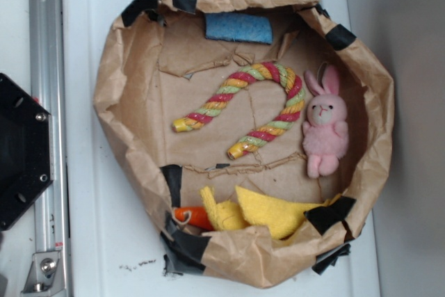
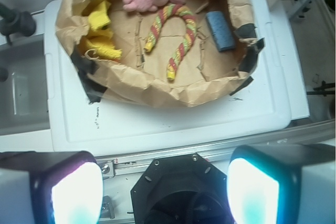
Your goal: Grab the multicolored rope.
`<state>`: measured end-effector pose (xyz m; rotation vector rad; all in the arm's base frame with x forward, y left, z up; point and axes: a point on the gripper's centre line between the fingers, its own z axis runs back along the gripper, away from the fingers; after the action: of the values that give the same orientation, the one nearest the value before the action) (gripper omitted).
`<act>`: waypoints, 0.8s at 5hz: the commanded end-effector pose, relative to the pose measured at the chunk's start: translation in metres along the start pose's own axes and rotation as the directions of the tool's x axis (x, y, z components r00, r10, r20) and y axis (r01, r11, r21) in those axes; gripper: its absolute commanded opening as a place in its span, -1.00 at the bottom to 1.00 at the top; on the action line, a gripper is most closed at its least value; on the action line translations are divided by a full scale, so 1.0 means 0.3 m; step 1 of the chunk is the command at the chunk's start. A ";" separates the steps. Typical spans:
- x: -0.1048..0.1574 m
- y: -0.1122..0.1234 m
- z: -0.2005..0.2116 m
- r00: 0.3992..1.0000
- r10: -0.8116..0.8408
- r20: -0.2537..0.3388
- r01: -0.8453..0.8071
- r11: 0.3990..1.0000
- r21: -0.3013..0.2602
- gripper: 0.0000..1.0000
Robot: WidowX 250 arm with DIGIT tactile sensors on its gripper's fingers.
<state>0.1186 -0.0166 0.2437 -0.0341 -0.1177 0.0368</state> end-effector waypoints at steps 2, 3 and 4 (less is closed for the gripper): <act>0.147 0.058 -0.080 0.992 -0.121 0.031 0.120 0.992 0.025 1.00; 0.306 0.113 -0.262 0.931 -0.366 0.016 0.364 0.929 0.062 1.00; 0.418 0.110 -0.448 0.859 -0.510 -0.043 0.512 0.856 0.072 1.00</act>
<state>0.2548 0.0253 0.1126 0.0684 -0.0534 -0.4866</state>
